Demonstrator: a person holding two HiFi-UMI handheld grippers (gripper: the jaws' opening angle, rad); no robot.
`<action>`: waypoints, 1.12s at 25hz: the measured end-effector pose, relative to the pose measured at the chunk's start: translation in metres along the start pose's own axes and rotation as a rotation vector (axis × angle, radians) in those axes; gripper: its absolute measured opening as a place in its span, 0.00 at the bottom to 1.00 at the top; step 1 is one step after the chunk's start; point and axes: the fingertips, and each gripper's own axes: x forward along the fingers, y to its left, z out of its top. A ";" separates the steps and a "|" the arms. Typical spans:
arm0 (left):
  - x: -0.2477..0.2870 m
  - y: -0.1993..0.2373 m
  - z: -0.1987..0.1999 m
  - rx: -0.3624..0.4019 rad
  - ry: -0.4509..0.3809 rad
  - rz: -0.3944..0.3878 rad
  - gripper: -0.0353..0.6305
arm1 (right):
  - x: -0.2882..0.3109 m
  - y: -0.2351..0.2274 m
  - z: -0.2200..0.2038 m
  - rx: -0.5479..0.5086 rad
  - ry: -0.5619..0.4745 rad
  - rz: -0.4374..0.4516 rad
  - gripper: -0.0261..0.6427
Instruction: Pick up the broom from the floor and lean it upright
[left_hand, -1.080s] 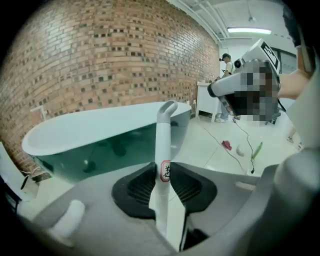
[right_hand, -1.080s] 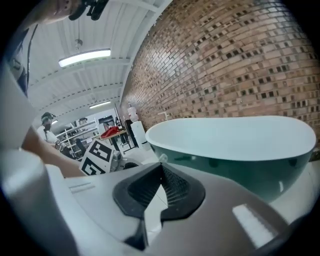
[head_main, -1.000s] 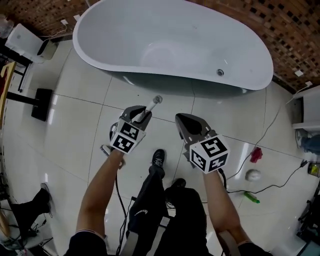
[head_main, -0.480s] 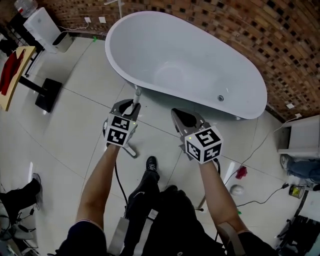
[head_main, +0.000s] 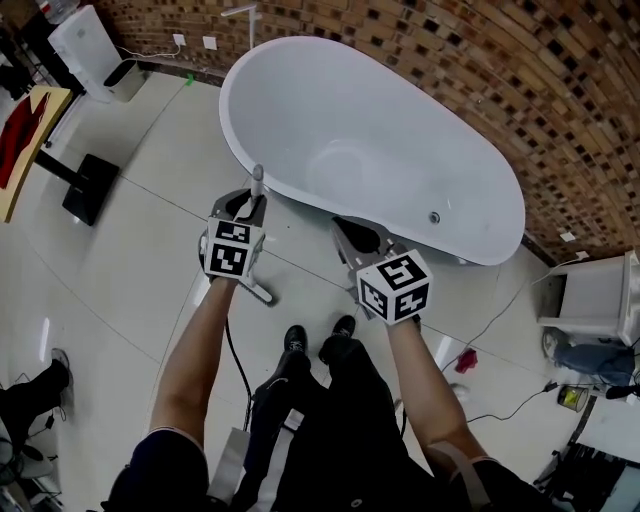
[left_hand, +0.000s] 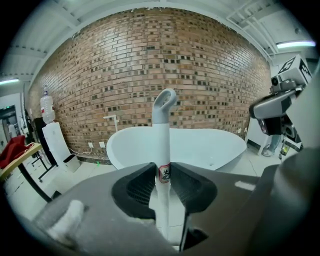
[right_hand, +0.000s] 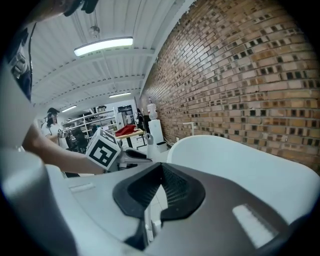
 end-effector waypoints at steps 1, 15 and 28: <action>0.005 0.002 0.004 -0.007 0.000 0.006 0.20 | 0.005 -0.003 0.003 -0.003 0.004 0.009 0.04; 0.086 0.026 0.042 -0.085 0.038 0.102 0.20 | 0.068 -0.066 0.049 -0.046 0.025 0.181 0.04; 0.116 0.038 0.047 -0.134 -0.002 0.189 0.20 | 0.086 -0.104 0.048 -0.053 0.054 0.258 0.04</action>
